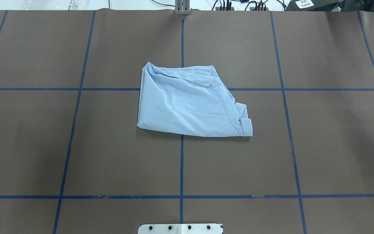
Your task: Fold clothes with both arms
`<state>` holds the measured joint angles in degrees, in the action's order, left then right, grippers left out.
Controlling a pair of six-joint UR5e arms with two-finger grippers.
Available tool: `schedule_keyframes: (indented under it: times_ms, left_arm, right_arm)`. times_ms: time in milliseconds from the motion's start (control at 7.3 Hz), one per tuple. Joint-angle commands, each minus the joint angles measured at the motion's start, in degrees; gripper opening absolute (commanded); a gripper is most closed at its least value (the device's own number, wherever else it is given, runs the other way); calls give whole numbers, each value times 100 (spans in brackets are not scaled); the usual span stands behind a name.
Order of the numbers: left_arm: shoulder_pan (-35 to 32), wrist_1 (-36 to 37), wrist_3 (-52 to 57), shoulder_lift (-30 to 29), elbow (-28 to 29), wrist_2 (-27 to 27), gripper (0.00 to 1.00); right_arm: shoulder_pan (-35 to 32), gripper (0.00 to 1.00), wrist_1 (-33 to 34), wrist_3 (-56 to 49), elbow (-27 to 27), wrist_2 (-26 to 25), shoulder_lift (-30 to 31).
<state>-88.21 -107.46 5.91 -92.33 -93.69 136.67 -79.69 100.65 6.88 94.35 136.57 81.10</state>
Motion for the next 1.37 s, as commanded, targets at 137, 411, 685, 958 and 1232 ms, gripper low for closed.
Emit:
schedule_keyframes:
  times_ms: [137,411,685,958,1232]
  left_arm:
    - [6,-431,-20,4,271,62,100]
    - [-3,-731,-11,22,475,71,100]
    - [-3,-741,-29,4,466,71,100]
    - [-12,-741,-28,30,466,71,100]
    - [-21,-750,-28,22,431,71,100]
  right_arm:
    - [-20,100,-368,-54,-276,-8,141]
    - [-353,100,-555,-90,-277,1,309]
    - [-372,100,-748,-73,-286,-8,432]
    - [-372,100,-993,-73,-268,10,441]
    - [-363,100,-1030,-20,-268,1,433]
